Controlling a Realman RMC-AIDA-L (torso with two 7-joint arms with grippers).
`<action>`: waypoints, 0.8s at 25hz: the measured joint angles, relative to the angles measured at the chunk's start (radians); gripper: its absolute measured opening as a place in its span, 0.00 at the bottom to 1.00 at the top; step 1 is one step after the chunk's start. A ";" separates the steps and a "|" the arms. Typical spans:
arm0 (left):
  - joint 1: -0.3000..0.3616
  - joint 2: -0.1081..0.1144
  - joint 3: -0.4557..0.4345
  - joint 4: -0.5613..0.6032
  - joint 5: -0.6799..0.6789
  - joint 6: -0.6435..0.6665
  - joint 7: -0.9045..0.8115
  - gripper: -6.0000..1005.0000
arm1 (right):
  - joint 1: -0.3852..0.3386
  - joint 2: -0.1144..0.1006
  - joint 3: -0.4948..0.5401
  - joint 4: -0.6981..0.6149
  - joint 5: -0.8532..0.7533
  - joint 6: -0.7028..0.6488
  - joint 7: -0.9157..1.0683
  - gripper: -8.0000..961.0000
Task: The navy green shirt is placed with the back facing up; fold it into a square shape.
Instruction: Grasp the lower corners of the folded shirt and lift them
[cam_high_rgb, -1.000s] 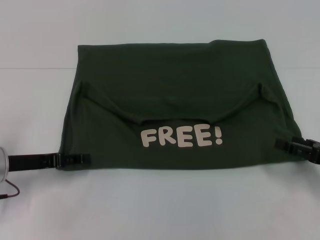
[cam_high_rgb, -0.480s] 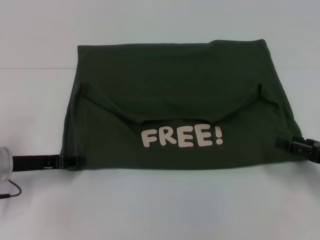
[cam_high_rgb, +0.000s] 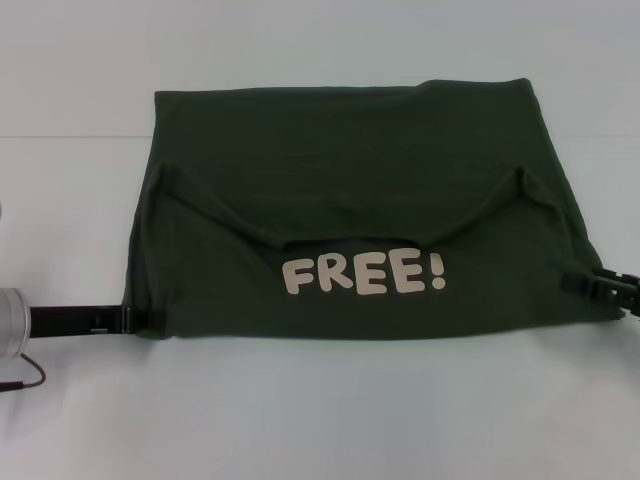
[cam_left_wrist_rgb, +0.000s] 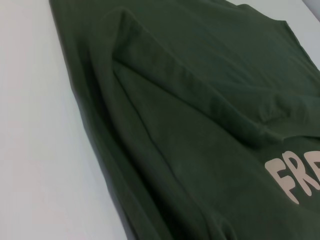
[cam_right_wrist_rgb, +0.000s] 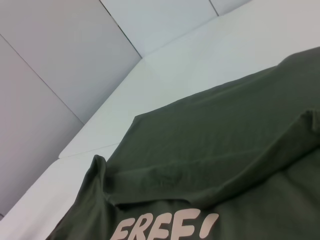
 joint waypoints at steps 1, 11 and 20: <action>0.000 0.001 0.000 0.000 0.000 0.000 0.000 0.07 | -0.002 -0.001 -0.011 -0.022 -0.001 -0.007 0.021 0.98; 0.000 0.006 -0.002 0.001 -0.001 0.009 0.010 0.05 | 0.068 -0.111 -0.074 -0.307 -0.271 -0.131 0.645 0.98; -0.009 0.009 -0.002 0.003 -0.001 0.020 0.022 0.05 | 0.265 -0.116 -0.155 -0.296 -0.626 -0.117 0.831 0.97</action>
